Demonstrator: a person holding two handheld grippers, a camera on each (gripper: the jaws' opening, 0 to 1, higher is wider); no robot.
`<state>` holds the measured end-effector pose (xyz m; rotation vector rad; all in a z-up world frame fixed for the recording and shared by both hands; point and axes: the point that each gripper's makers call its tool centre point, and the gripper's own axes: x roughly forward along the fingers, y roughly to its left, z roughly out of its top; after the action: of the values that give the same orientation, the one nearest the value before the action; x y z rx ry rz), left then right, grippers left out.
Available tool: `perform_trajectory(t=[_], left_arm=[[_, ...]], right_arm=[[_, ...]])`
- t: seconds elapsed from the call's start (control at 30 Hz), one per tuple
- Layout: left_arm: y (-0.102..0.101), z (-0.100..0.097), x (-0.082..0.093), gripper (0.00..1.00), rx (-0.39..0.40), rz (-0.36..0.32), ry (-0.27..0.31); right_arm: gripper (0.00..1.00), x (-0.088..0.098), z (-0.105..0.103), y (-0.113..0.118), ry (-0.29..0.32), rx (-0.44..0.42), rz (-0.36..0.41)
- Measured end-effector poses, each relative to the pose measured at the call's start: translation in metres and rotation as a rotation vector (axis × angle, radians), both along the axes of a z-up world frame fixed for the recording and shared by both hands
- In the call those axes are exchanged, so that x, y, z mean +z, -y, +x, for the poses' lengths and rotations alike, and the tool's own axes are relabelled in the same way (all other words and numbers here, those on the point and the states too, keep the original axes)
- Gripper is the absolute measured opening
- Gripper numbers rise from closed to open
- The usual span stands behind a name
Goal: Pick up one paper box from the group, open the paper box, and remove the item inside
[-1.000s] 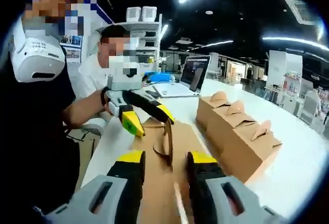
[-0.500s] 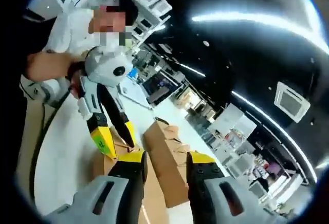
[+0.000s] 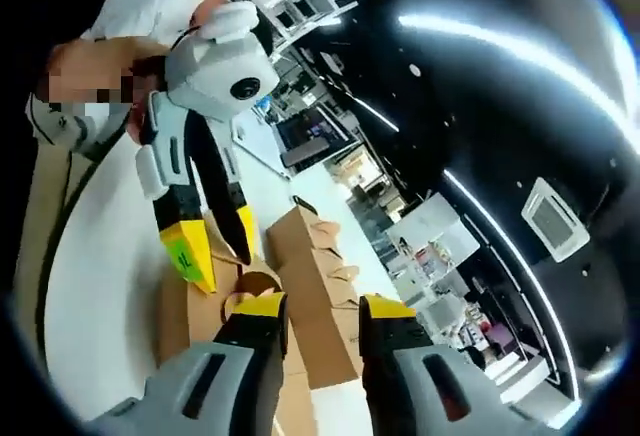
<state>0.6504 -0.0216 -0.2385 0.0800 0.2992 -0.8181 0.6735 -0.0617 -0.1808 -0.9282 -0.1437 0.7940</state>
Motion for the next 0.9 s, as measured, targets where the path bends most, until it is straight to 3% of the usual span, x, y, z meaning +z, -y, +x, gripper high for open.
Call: perform_trajectory(t=[0.17, 0.27, 0.37, 0.4, 0.47, 0.6, 0.67, 0.7, 0.83, 0.9], left_arm=[[0.0, 0.0, 0.0, 0.34, 0.001, -0.008, 0.006], [-0.001, 0.0, 0.0, 0.34, -0.001, -0.011, 0.009], [-0.001, -0.001, 0.0, 0.34, -0.003, -0.012, 0.009], [-0.001, 0.0, 0.0, 0.34, -0.003, -0.014, 0.009], [-0.001, 0.0, 0.0, 0.34, -0.004, -0.018, 0.01], [-0.001, -0.001, 0.0, 0.34, -0.003, -0.021, 0.008], [-0.001, -0.001, 0.0, 0.34, -0.004, -0.021, 0.008], [-0.001, -0.001, 0.0, 0.34, -0.005, -0.022, 0.009], [-0.001, -0.001, 0.0, 0.34, -0.007, -0.022, 0.01], [0.0, -0.001, 0.0, 0.34, -0.007, -0.018, 0.009]], right_arm=[[0.29, -0.003, 0.009, 0.004, -0.037, -0.012, -0.013], [0.29, -0.009, 0.007, 0.0, -0.164, 0.051, 0.004], [0.29, -0.009, 0.011, -0.002, -0.298, 0.11, 0.069], [0.29, -0.013, 0.015, -0.001, -0.371, 0.121, 0.083], [0.29, -0.016, 0.019, 0.0, -0.432, 0.142, 0.082], [0.29, -0.005, 0.016, -0.006, -0.484, 0.194, 0.143], [0.28, -0.007, 0.012, -0.008, -0.54, 0.218, 0.144], [0.26, -0.008, 0.014, -0.007, -0.539, 0.216, 0.137], [0.12, -0.009, 0.002, -0.011, -0.673, 0.286, 0.148], [0.08, -0.007, 0.005, -0.01, -0.786, 0.27, 0.199]])
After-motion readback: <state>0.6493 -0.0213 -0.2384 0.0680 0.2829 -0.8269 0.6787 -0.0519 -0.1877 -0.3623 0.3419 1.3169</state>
